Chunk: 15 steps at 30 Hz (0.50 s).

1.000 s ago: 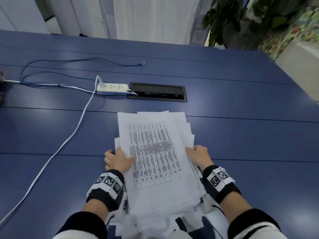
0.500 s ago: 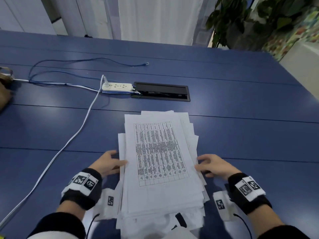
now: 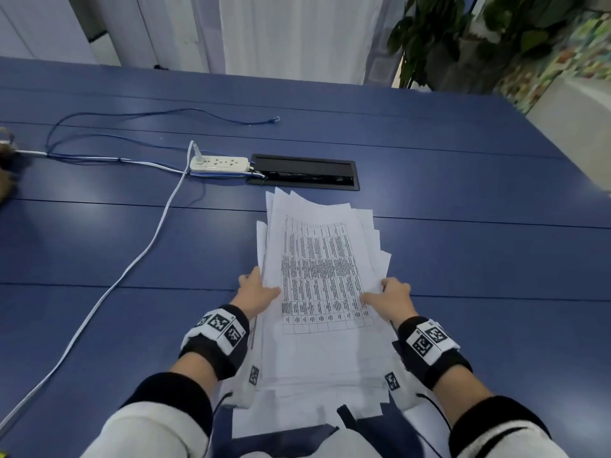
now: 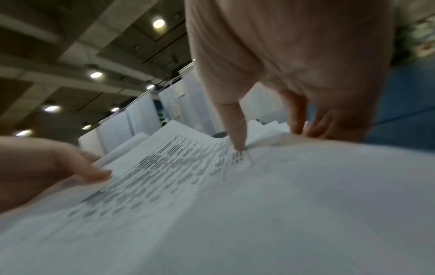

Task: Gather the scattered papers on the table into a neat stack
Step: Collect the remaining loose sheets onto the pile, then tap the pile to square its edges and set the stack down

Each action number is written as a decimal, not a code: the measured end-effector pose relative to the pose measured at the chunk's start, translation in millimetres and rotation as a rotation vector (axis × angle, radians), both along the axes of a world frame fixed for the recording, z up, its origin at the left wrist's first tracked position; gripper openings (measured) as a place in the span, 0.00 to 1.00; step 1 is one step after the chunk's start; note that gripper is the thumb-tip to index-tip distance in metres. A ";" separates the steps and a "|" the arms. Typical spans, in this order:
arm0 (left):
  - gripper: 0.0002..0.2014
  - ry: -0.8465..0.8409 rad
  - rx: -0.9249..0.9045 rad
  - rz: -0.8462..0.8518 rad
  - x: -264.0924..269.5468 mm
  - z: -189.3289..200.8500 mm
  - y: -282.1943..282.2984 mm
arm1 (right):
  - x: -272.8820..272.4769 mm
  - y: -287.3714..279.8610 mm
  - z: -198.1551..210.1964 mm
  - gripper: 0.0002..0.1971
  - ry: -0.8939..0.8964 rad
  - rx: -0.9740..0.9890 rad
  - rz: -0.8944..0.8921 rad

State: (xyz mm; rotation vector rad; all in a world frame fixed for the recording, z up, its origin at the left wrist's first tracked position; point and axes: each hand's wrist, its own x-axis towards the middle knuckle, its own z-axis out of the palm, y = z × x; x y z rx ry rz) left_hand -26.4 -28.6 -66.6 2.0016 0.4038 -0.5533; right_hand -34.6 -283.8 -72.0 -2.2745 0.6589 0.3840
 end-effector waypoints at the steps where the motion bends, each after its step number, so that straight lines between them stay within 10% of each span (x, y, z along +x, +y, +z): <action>1: 0.27 0.027 -0.081 0.022 1.3 -0.5 -1.9 | 1.5 -1.8 1.1 0.27 -0.017 0.002 -0.062; 11: 0.43 0.182 -0.425 0.347 13.3 11.7 -20.2 | 13.6 -11.8 9.8 0.12 -0.072 0.308 -0.188; 15: 0.33 0.063 -0.273 0.314 13.0 11.6 -20.8 | 15.4 -11.8 10.0 0.09 -0.039 0.357 -0.187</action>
